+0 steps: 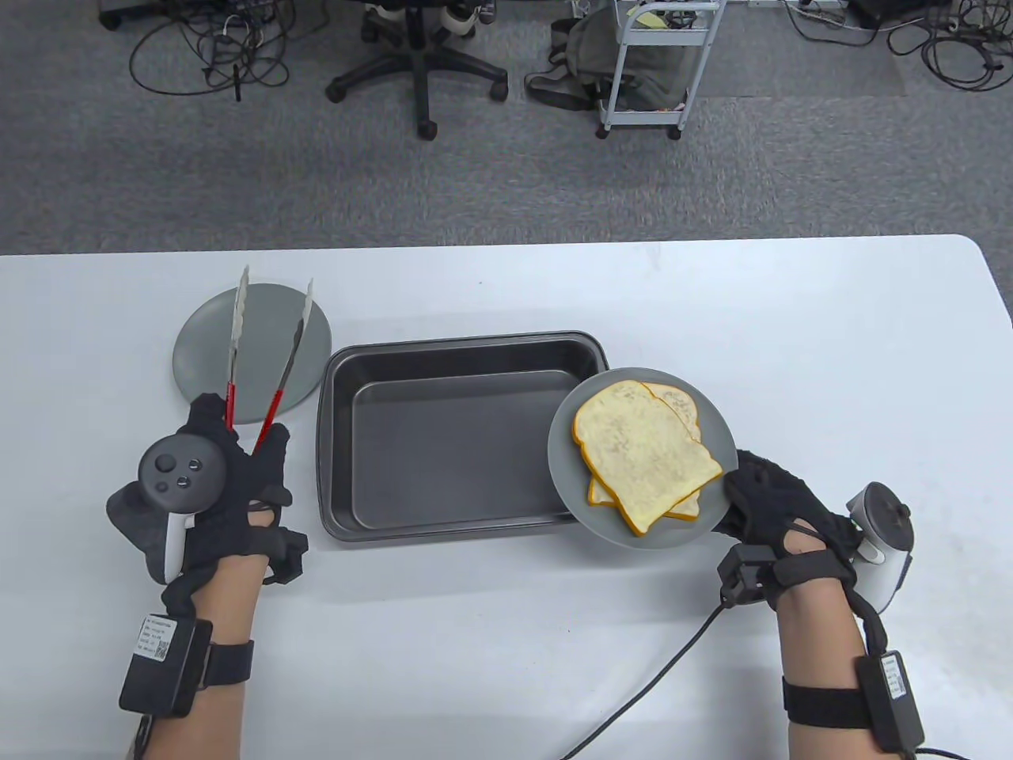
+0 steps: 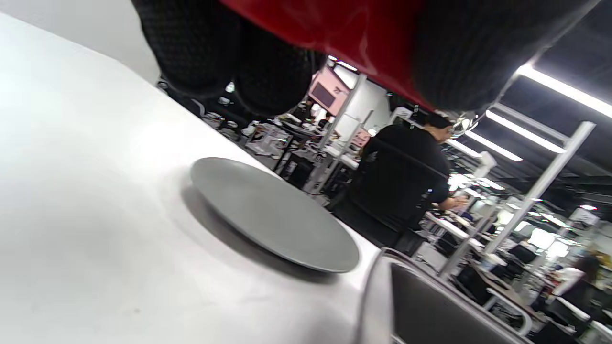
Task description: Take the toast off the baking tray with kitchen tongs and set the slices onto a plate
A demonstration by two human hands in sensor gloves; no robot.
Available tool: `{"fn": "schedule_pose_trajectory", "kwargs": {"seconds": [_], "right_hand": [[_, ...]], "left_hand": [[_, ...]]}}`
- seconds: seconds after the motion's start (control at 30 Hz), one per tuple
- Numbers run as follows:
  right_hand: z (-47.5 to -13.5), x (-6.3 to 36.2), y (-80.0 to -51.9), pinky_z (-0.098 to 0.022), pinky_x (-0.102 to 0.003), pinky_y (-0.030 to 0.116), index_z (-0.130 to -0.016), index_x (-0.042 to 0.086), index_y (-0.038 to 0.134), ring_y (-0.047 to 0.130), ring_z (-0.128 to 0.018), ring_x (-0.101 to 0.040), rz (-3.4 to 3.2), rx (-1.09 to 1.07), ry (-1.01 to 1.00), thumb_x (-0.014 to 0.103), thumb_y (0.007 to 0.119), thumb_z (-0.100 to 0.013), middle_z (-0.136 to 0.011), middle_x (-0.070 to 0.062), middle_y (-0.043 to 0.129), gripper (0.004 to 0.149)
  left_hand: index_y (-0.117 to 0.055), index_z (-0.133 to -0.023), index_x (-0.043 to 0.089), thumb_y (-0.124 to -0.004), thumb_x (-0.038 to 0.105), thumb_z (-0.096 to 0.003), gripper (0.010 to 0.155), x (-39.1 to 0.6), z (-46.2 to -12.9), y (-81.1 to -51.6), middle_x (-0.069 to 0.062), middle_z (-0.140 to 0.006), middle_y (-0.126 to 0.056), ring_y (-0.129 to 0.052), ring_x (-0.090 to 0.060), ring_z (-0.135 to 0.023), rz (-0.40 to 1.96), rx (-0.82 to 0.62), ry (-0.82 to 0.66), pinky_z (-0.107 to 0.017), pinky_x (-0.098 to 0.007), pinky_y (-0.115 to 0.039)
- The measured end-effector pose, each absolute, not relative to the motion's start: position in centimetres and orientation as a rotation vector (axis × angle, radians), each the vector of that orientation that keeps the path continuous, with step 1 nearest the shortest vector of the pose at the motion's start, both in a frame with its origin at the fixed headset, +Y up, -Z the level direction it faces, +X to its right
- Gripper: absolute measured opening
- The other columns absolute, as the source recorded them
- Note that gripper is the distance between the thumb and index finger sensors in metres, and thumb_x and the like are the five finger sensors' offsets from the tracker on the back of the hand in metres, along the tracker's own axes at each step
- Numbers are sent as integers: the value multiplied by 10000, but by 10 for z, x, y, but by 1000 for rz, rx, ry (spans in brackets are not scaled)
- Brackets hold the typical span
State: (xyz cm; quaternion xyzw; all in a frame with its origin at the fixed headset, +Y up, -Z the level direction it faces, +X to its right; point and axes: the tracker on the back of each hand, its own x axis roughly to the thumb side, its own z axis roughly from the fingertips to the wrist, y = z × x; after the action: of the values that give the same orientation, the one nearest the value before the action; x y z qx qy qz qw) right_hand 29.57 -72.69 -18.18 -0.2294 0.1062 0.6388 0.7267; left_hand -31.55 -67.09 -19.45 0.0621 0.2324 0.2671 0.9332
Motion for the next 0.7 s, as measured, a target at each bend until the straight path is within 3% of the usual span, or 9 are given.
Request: {"fn": "schedule_pose_trajectory", "kwargs": {"seconds": [0.27,0.7], "right_hand": [[-182,297,-727,-445,-534,935,-883,32,780,1146,-464,-343,1416,-516,230,226,881,-418,-701,-218,1006,513],[-183,298,-728,-444,-534,935,-883,30,780,1146,-462,-343,1437,-526,233,225,882,-418,-699,-220,1007,514]], "left_hand": [[-372,-1063,123,-811,564,-496,842,-337,-224,-703,-146,-1025,-466,-700,-251,-843,553,12,635,-673,-425,-703],[-403,-1072,153,-788,608,-489,833,-341,-269,-728,-95,-999,-531,-686,-233,-814,320,-79,723,-673,-420,-679]]}}
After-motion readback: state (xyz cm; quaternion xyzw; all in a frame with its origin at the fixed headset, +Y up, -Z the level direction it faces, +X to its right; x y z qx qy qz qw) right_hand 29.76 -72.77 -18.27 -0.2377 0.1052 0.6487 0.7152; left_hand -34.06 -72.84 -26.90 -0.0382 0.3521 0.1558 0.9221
